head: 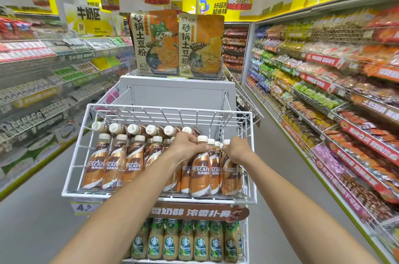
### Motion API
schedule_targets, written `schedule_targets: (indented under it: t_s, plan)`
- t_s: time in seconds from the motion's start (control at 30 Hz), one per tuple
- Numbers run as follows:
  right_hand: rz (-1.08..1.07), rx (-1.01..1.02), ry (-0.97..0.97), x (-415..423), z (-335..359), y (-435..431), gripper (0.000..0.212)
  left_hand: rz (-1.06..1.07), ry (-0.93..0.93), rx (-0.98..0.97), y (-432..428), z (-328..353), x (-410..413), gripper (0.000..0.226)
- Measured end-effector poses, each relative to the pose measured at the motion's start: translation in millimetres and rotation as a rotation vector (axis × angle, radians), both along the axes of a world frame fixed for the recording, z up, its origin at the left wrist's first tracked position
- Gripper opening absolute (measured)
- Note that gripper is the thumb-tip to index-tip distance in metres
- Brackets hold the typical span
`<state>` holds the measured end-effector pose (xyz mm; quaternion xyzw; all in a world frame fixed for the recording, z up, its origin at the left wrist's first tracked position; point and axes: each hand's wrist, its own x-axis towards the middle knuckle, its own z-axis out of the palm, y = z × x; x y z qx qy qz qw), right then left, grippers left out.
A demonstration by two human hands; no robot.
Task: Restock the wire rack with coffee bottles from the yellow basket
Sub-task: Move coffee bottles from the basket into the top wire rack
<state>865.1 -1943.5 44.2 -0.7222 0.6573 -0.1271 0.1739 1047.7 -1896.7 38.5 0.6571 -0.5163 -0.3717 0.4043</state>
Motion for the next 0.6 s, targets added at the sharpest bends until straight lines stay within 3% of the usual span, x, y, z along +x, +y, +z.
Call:
schedule_targets:
  t_s: [0.33,0.6]
  plan:
    - [-0.047,-0.002,-0.004,0,1,5,0.031,0.127,-0.195,-0.064,3,5,-6,0.055]
    - [-0.062,-0.018,-0.041,2,-1,8,0.030,0.124,-0.197,-0.099,24,15,-11,0.043]
